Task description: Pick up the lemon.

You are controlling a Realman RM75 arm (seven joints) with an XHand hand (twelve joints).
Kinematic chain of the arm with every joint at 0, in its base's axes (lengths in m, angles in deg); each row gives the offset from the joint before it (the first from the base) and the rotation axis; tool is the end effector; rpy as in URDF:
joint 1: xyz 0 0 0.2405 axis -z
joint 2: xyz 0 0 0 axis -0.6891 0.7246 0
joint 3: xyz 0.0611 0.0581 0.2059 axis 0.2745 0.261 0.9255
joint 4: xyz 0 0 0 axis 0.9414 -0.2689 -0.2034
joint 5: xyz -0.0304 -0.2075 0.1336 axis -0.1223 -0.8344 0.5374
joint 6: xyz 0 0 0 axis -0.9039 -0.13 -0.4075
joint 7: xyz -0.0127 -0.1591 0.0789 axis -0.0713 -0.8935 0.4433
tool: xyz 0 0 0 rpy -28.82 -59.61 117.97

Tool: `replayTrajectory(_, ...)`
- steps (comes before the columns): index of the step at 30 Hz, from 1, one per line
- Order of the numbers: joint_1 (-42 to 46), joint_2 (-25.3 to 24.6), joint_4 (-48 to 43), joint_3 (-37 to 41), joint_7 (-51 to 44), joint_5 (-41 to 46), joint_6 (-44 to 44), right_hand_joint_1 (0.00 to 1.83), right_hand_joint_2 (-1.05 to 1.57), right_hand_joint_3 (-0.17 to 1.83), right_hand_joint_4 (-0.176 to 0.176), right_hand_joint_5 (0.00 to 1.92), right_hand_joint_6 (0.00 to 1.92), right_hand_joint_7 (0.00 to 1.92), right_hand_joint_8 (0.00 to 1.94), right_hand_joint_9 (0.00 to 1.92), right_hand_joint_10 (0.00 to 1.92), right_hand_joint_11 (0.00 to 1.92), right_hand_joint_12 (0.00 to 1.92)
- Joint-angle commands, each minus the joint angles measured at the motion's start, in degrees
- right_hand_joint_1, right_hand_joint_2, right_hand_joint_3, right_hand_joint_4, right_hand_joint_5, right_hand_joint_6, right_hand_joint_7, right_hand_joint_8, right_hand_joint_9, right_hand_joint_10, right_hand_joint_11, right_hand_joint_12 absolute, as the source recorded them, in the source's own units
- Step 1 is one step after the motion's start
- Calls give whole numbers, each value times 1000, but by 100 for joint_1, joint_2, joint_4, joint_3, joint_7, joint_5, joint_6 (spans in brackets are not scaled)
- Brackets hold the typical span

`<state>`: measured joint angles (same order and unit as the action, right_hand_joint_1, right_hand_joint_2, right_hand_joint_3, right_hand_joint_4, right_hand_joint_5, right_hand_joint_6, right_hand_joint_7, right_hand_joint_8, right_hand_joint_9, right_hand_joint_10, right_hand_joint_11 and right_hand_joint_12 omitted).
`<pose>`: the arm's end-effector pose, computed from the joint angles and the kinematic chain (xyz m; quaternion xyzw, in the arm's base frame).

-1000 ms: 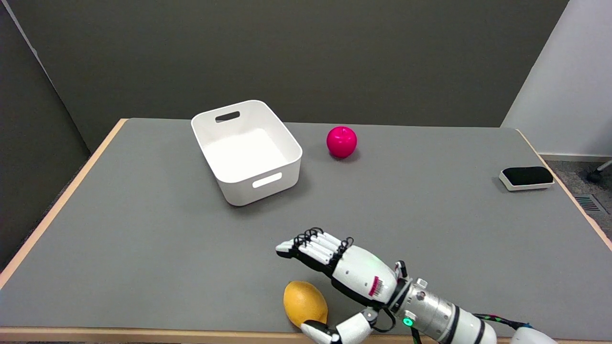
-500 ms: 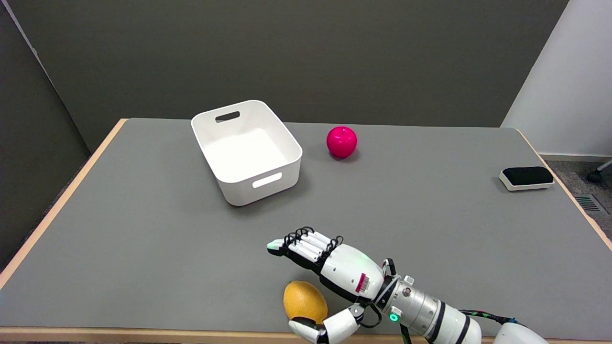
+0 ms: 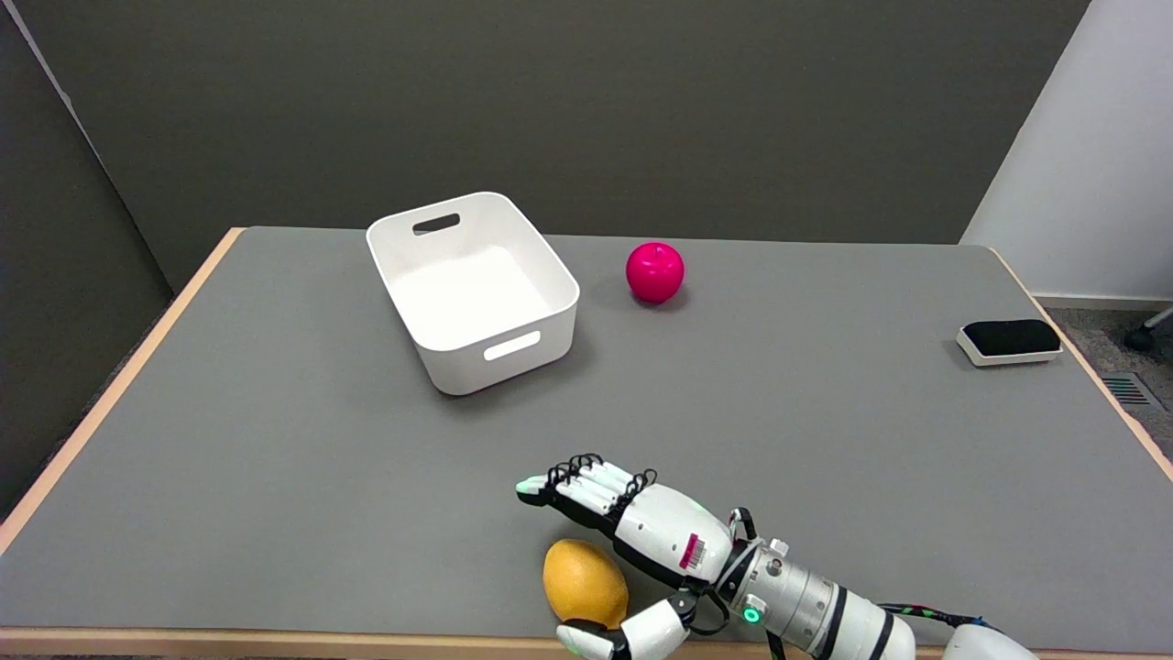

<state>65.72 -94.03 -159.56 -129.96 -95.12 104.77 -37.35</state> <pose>-0.3139 -0.2750 0.1797 0.8614 -0.2489 0.1444 0.4186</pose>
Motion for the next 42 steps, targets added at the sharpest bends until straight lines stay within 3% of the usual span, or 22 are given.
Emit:
replayTrajectory(1,-114,73,411,94,286,5,-330,527,593,946,-93,79,402,88,403,3,666,-1,995)
replayTrajectory(9,-90,299,410,121,302,5,-276,541,649,826,-81,142,335,169,325,22,713,-1,1017)
replayTrajectory(13,-61,347,473,143,302,5,-261,560,643,831,-79,143,336,172,328,31,721,-1,1041)
replayTrajectory(16,-29,348,515,168,316,5,-260,545,598,950,-75,112,414,138,422,36,711,-1,1064)
replayTrajectory(28,45,358,533,257,303,5,-282,578,607,957,-75,118,407,175,441,66,725,-1,1070)
replayTrajectory(32,39,342,533,256,278,5,-306,638,627,964,-91,142,421,238,500,116,754,-1,1096)
replayTrajectory(37,21,267,547,256,278,5,-322,774,709,875,-123,208,415,351,682,229,888,-1,1182)
replayTrajectory(42,-3,144,618,258,270,5,-417,795,748,931,-156,271,576,211,1260,358,1016,65,1199)
